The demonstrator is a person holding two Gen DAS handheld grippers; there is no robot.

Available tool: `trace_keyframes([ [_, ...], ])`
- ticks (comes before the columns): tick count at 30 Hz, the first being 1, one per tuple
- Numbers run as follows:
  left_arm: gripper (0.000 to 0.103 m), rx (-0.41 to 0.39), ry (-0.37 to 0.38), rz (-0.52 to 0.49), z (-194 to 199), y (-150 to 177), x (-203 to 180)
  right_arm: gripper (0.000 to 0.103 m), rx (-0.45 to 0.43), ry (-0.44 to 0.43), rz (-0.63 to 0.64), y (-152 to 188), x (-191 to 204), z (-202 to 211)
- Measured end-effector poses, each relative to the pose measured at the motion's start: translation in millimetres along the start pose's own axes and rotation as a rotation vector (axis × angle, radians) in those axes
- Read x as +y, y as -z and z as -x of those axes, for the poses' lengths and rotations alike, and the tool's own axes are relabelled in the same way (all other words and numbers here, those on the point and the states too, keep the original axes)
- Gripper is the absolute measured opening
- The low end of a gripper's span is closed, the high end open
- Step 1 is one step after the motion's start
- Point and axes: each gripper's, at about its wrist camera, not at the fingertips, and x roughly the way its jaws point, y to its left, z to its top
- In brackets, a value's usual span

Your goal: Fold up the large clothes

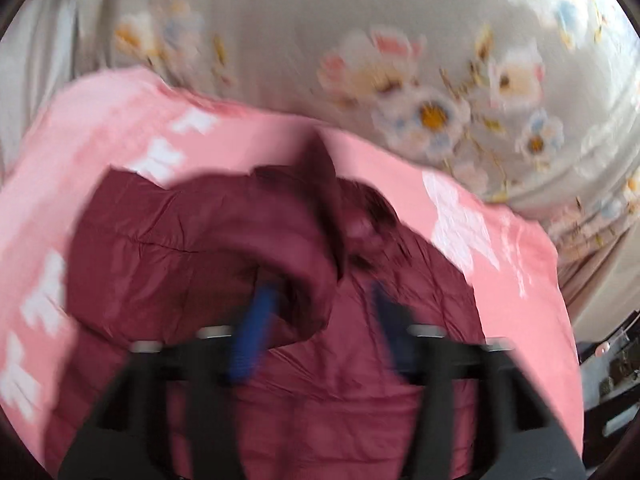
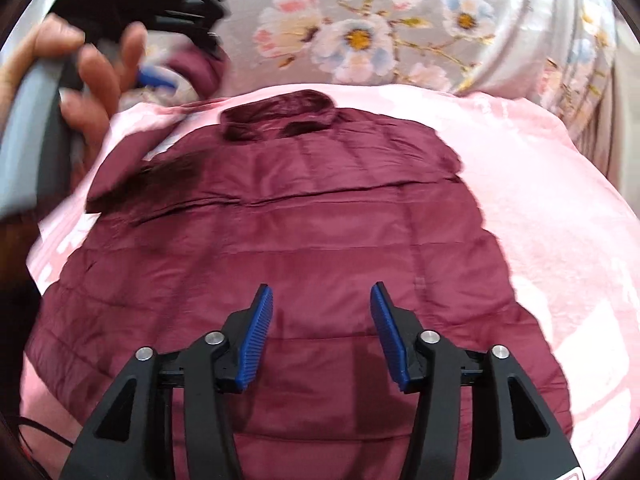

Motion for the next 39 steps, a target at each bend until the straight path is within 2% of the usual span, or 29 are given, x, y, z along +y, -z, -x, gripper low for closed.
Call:
trace_keyframes([
  [3, 0.078, 0.016, 0.048, 0.018, -6.7, 16.5, -3.4, 0.054, -0.006, -0.001, -0.025, -9.4, -18.2, -0.5],
  [4, 0.079, 0.016, 0.069, 0.031, -5.1, 19.6, 2.4, 0.058, -0.012, -0.006, -0.031, -15.5, -23.5, -1.8],
  [8, 0.088, -0.022, 0.15, 0.154, 13.4, 17.0, 57.7, 0.062, -0.014, -0.042, -0.05, -41.7, -34.8, -18.1],
  [10, 0.088, -0.042, 0.122, 0.203, 23.2, 19.8, 88.5, 0.062, -0.015, -0.072, -0.076, -59.1, -36.3, -32.2],
  [13, 0.088, -0.059, 0.032, 0.294, 28.0, 18.8, 142.0, 0.062, -0.009, -0.125, -0.111, -81.7, -33.0, -55.2],
  [18, 0.087, -0.027, -0.079, 0.387, 14.2, 30.8, 199.9, 0.062, 0.032, -0.173, -0.145, -114.0, -22.1, -104.0],
  [24, 0.087, 0.013, -0.089, 0.426, 0.7, 49.7, 227.8, 0.061, 0.147, -0.21, -0.242, -125.5, -11.5, -161.6],
  [26, 0.084, 0.026, -0.061, 0.44, -1.2, 52.0, 231.6, 0.033, 0.166, -0.246, -0.274, -126.5, -9.8, -175.2],
  [27, 0.081, 0.042, -0.024, 0.457, -3.9, 53.3, 234.7, 0.001, 0.175, -0.261, -0.277, -128.6, -8.7, -178.6],
  [28, 0.081, 0.057, 0.011, 0.475, -6.7, 53.9, 237.4, 0.001, 0.163, -0.273, -0.285, -133.0, -9.1, -176.9],
  [30, 0.081, 0.076, 0.066, 0.516, -9.5, 52.3, 242.3, 0.001, 0.077, -0.258, -0.279, -147.6, -12.6, -160.0],
  [32, 0.081, 0.08, 0.09, 0.536, -10.6, 50.1, 245.9, 0.001, -0.032, -0.205, -0.245, -167.8, -20.5, -133.5],
  [34, 0.081, 0.088, 0.103, 0.555, -13.7, 45.9, 247.7, 0.001, -0.099, -0.16, -0.22, -180.9, -30.6, -113.8],
  [36, 0.081, 0.101, 0.109, 0.579, -19.6, 42.7, 247.1, 0.001, -0.139, -0.117, -0.208, -188.3, -42.6, -100.5],
  [39, 0.08, 0.126, 0.132, 0.611, -30.5, 40.8, 243.5, 0.001, -0.147, -0.077, -0.184, -192.9, -57.5, -93.6],
])
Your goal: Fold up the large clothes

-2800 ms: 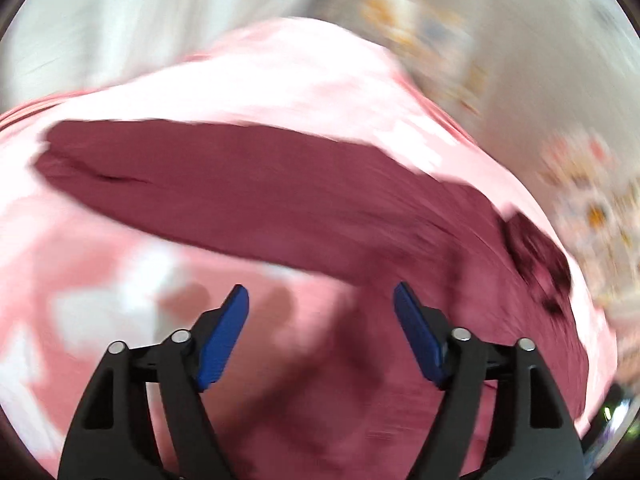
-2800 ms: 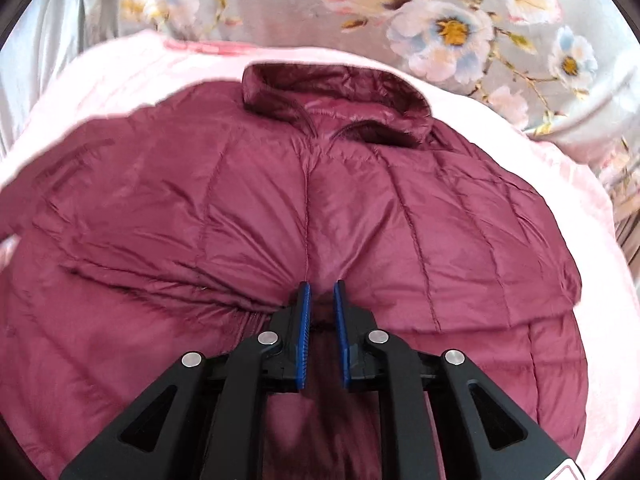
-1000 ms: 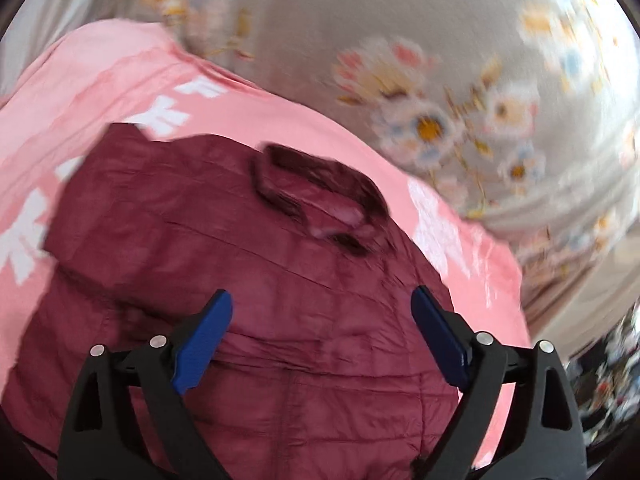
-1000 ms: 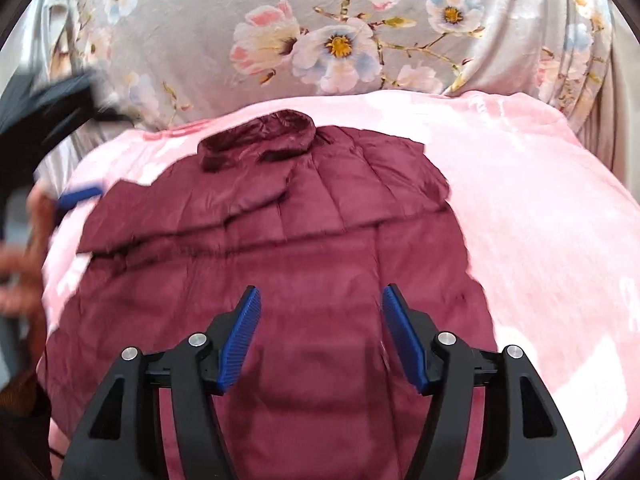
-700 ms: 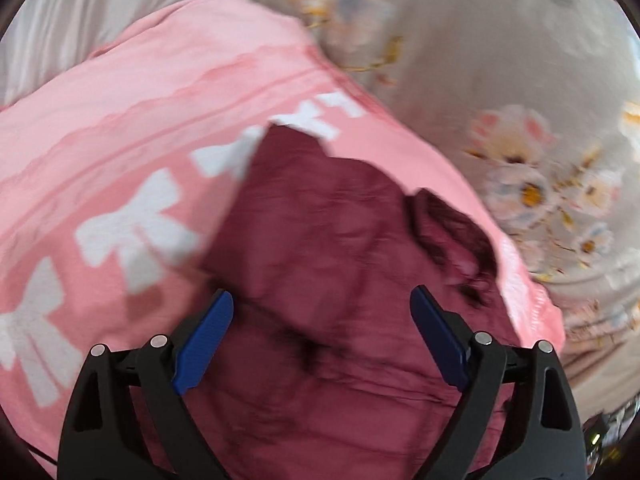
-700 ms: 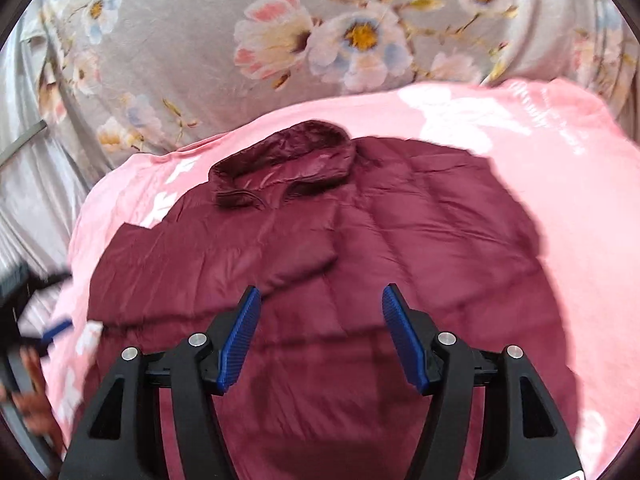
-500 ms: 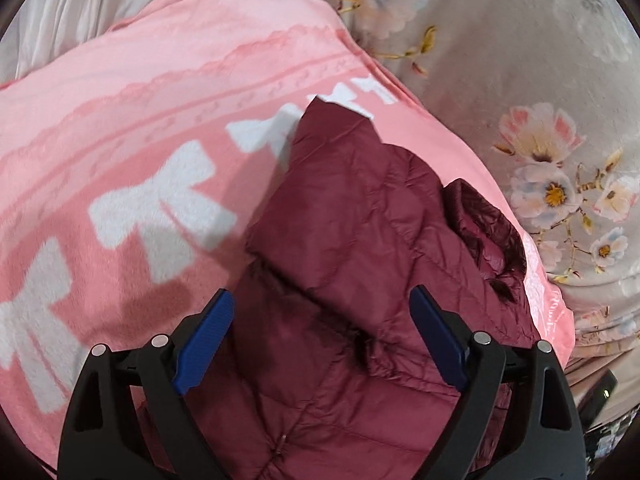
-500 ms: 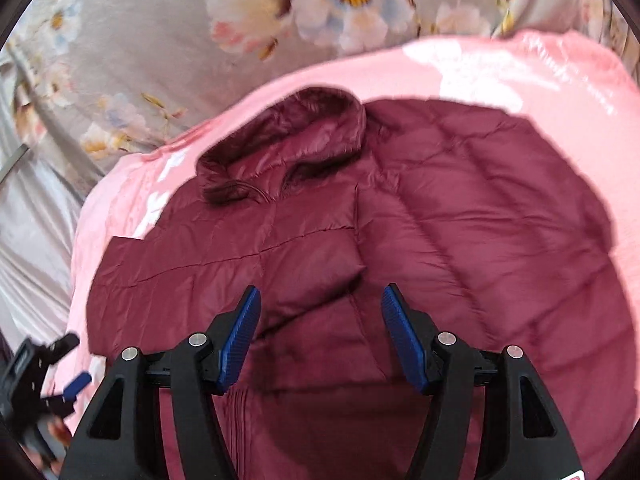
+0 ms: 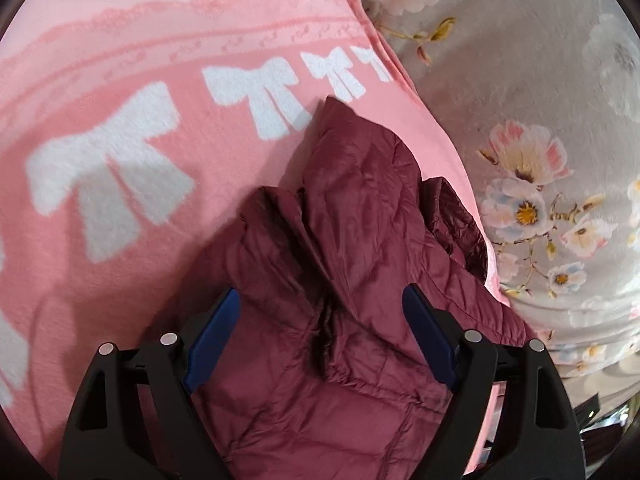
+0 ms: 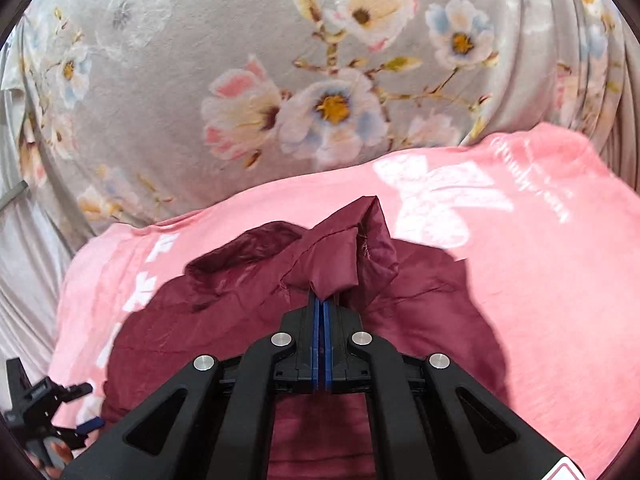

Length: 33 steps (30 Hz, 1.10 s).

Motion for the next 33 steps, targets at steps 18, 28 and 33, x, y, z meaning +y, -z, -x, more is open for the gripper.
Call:
trace_keyframes([
  [18, 0.024, -0.03, -0.047, 0.145, -30.0, -42.2, 14.5, 0.001, -0.012, 0.012, 0.076, -0.4, -15.0, 15.8],
  [28, 0.018, -0.003, -0.044, 0.119, -35.1, -30.1, 13.3, 0.001, 0.041, 0.028, 0.039, 15.8, -36.4, 7.3],
  [33, 0.021, -0.008, -0.041, 0.125, -39.4, -26.0, 7.9, 0.001, 0.029, 0.007, 0.051, 11.8, -27.5, 10.3],
])
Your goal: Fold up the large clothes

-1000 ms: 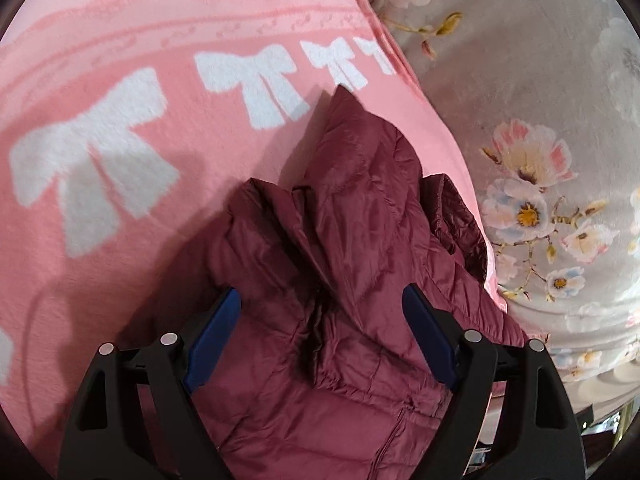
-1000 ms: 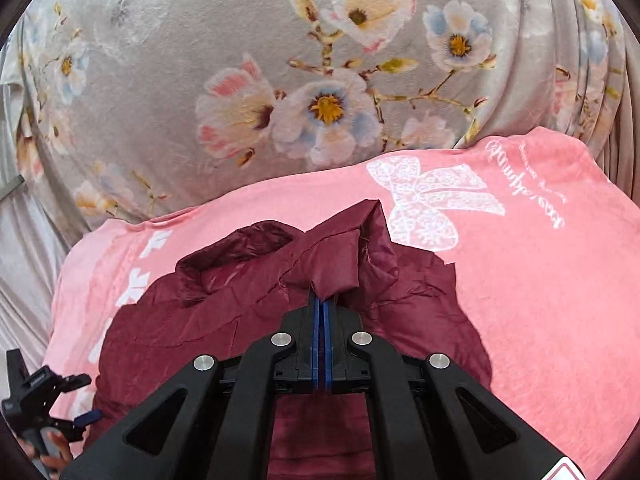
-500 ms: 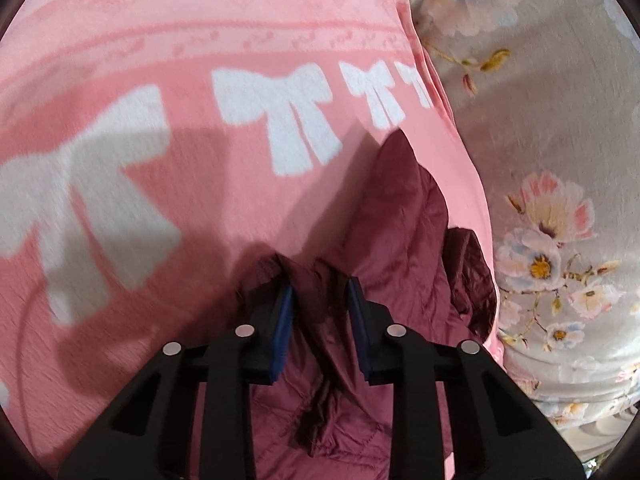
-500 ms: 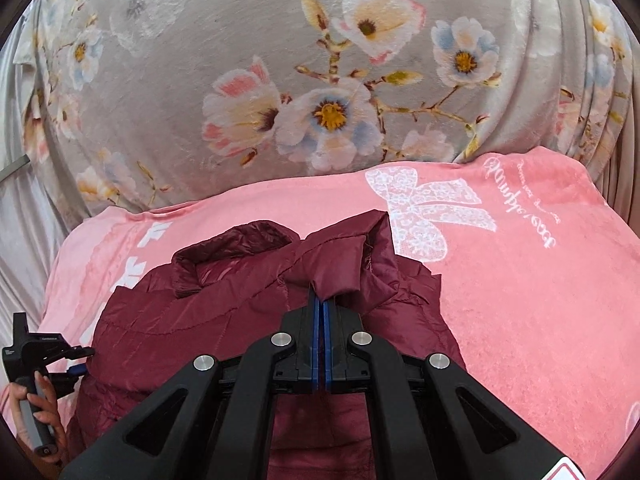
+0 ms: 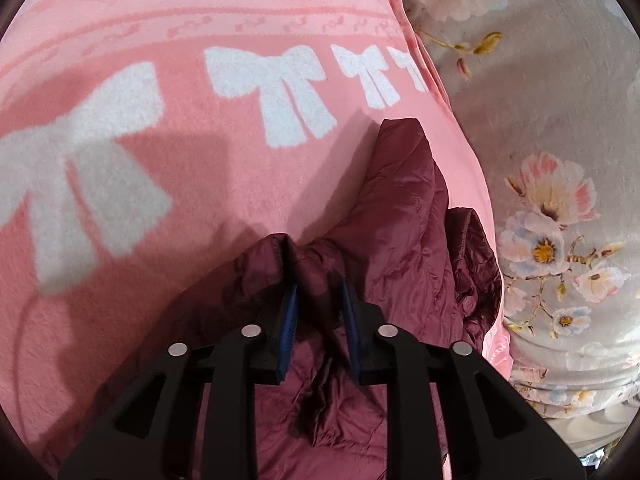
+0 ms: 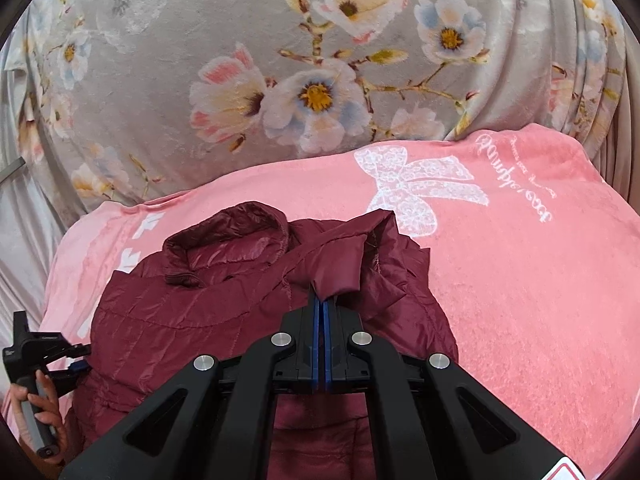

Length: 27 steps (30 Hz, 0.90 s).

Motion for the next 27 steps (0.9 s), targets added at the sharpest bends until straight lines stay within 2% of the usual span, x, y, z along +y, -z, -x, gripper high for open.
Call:
trace_keyframes([
  [2, 0.02, -0.001, -0.002, 0.008, -5.4, -2.8, -2.5, 0.001, -0.004, -0.007, 0.012, 0.1, 5.5, 2.7],
  [4, 0.0, -0.031, -0.022, -0.008, -4.7, -7.0, -6.4, 0.001, -0.012, -0.019, 0.03, -0.5, 12.3, 7.7],
  [7, 0.0, -0.154, -0.058, -0.064, 23.2, -7.4, -7.9, 0.0, -0.039, -0.035, 0.058, 3.0, 14.9, 14.3],
  [9, 0.0, -0.185, -0.062, -0.059, 36.0, -4.7, 0.7, 0.0, 0.059, 0.005, 0.057, 16.4, 5.5, -11.8],
  [11, 0.0, -0.203, -0.154, -0.102, 33.1, 2.7, 2.3, 0.0, 0.156, 0.004, 0.001, 33.6, -4.7, -34.5],
  [13, 0.0, -0.197, -0.203, -0.136, 25.7, 8.3, 3.0, 0.0, 0.17, 0.04, 0.023, 45.8, -3.3, -42.0],
  [18, 0.0, -0.177, -0.243, -0.158, 14.5, 11.7, 7.4, 0.0, 0.257, 0.077, 0.046, 68.9, -5.0, -66.2],
  [24, 0.0, -0.214, -0.334, -0.274, 7.6, 25.9, -0.8, 0.0, 0.266, 0.151, 0.148, 78.9, 10.7, -71.3],
  [27, 0.001, -0.233, -0.391, -0.343, 3.8, 32.2, -8.3, 0.002, 0.264, 0.153, 0.163, 77.8, 12.0, -68.4],
])
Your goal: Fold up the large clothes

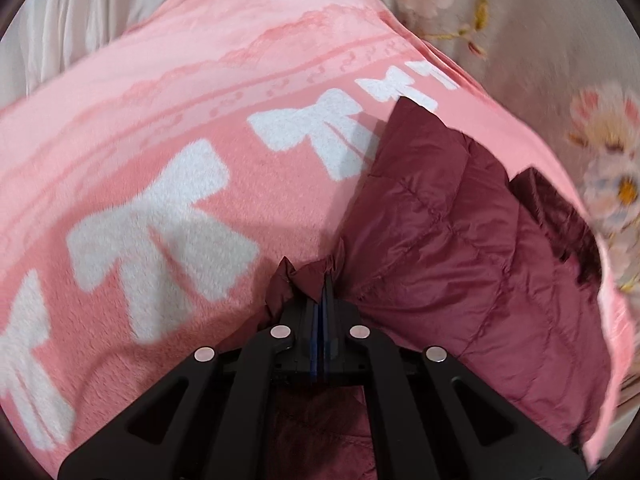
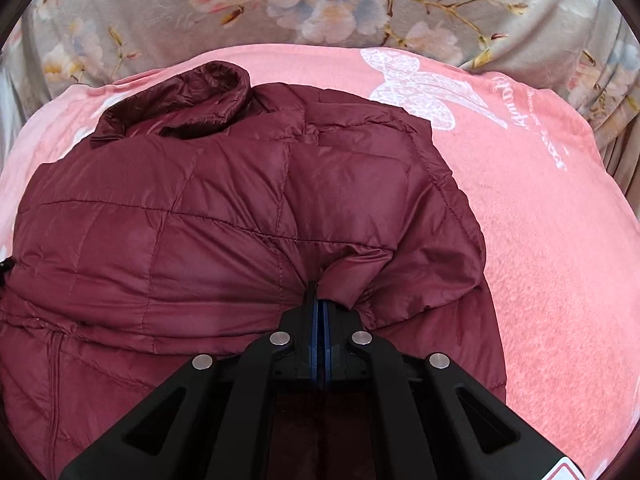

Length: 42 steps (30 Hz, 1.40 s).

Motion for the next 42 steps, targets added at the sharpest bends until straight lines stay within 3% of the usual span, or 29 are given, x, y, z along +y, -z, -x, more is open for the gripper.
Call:
trace_keyframes([
  [4, 0.002, -0.013, -0.034, -0.102, 25.3, 3.0, -5.6, 0.009, -0.053, 0.002, -0.065, 8.9, -13.9, 38.6],
  [7, 0.002, -0.092, -0.02, -0.166, 67.9, 3.4, -13.4, 0.009, -0.137, -0.012, -0.045, 7.5, -6.9, 70.5],
  [11, 0.01, -0.144, 0.082, -0.198, 98.5, -5.5, -54.9, 0.009, -0.163, -0.115, 0.009, -12.0, 29.4, 81.2],
  [15, 0.011, -0.123, 0.117, -0.244, 79.8, -1.7, -105.6, 0.009, -0.119, -0.19, 0.043, -29.3, 69.7, 57.8],
  [19, 0.011, -0.064, 0.092, -0.305, 42.3, 21.1, -134.8, 0.007, -0.061, -0.208, 0.084, -26.9, 92.3, 27.9],
  [22, 0.011, -0.026, 0.089, -0.297, 14.0, 38.6, -134.4, 0.006, -0.021, -0.208, 0.095, -18.1, 96.0, 8.9],
  [25, 0.011, -0.039, 0.08, -0.329, 2.6, 48.0, -132.0, 0.005, -0.005, -0.217, 0.092, -7.6, 94.5, -2.0],
  [30, 0.011, -0.1, 0.058, -0.367, -0.3, 61.0, -134.2, 0.004, -0.007, -0.21, 0.091, -3.2, 95.0, -2.1],
  [42, 0.011, -0.128, 0.037, -0.389, -3.3, 63.8, -137.3, 0.004, -0.002, -0.217, 0.082, -5.3, 93.5, -3.5],
])
